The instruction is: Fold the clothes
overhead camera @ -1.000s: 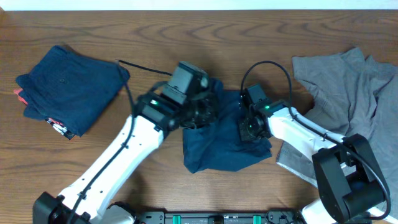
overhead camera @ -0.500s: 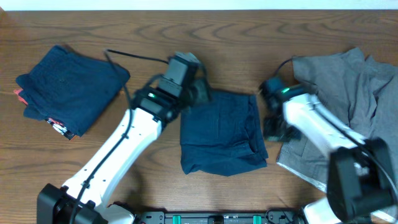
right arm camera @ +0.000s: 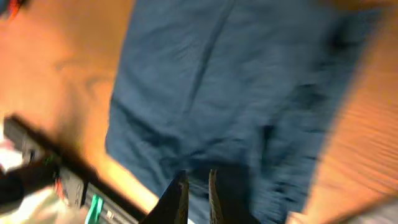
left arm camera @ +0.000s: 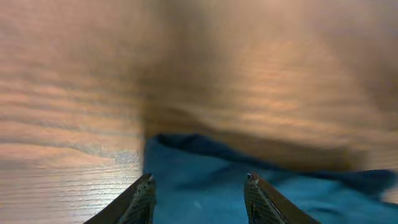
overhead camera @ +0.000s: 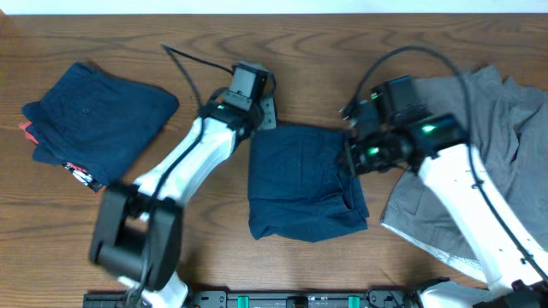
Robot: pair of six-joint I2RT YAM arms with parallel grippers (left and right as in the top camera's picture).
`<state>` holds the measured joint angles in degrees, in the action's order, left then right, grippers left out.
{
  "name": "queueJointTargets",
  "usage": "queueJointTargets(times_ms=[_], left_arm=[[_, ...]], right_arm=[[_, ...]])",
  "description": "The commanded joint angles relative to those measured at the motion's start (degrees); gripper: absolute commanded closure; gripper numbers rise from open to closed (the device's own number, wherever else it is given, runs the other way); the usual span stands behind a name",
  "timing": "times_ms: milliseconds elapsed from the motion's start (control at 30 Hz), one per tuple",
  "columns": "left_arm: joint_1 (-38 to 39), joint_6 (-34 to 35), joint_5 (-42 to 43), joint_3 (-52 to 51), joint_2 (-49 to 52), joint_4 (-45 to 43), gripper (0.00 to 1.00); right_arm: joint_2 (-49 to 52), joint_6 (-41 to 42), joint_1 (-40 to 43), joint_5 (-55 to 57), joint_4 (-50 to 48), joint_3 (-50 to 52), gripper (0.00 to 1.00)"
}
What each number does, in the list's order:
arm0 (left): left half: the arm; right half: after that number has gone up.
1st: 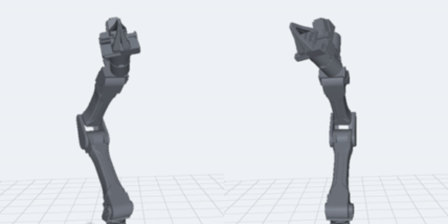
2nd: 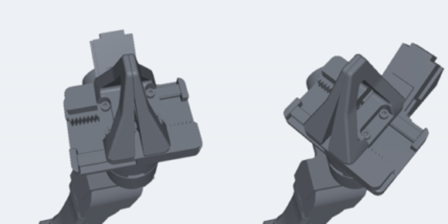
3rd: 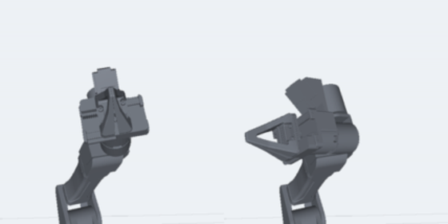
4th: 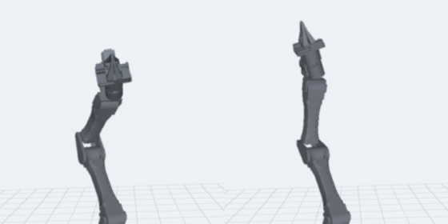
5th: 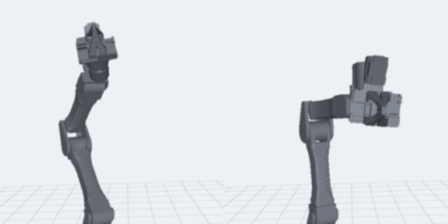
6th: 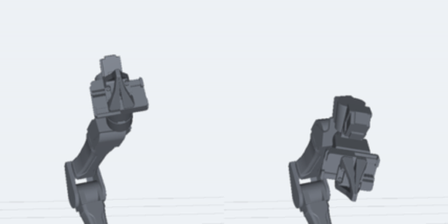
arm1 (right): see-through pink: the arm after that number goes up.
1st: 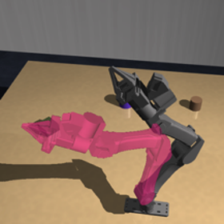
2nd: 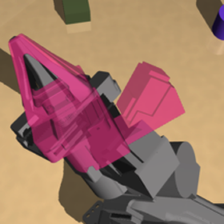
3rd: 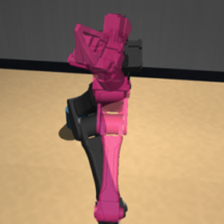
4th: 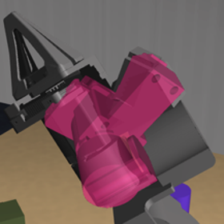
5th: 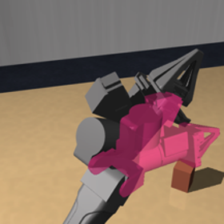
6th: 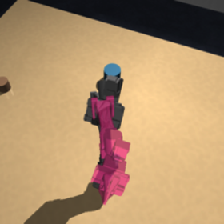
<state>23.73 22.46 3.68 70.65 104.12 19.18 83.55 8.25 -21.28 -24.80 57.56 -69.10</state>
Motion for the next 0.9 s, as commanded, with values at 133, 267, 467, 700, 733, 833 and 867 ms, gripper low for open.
queueJointTargets(times_ms=[133, 267, 467, 700, 733, 833, 867], left_arm=[[-0.3, -1.9, -0.3, 0.8, 6.6, 3.5, 0.52], [-0.3, -1.9, -0.3, 0.8, 7.1, 9.7, 0.50], [-0.3, -1.9, -0.2, 0.8, 7.1, 23.7, 0.50], [-0.2, 1.8, 10.1, 0.8, 7.0, 37.6, 0.51], [-0.2, 2.3, 12.5, 0.8, 7.0, 38.0, 0.51], [-0.2, 2.5, 20.2, 0.8, 6.2, 37.4, 0.51], [-0.2, 2.5, 21.2, 0.9, 5.6, 36.9, 0.51]], right_arm=[[3.5, 2.6, -6.2, -4.2, -8.3, 11.5, 0.86], [6.8, 5.7, -7.2, -4.1, -14.4, 19.3, 0.86], [11.5, 15.1, -4.8, 7.9, -16.4, 24.3, 0.88], [11.9, 17.7, 4.0, 15.9, -27.9, 23.6, 0.79], [11.9, 17.2, 5.4, 16.0, -30.7, 23.3, 0.79], [11.9, 15.2, 8.8, 15.7, -39.4, 22.2, 0.79], [11.9, 14.0, 9.4, 15.1, -40.9, 21.3, 0.79]])
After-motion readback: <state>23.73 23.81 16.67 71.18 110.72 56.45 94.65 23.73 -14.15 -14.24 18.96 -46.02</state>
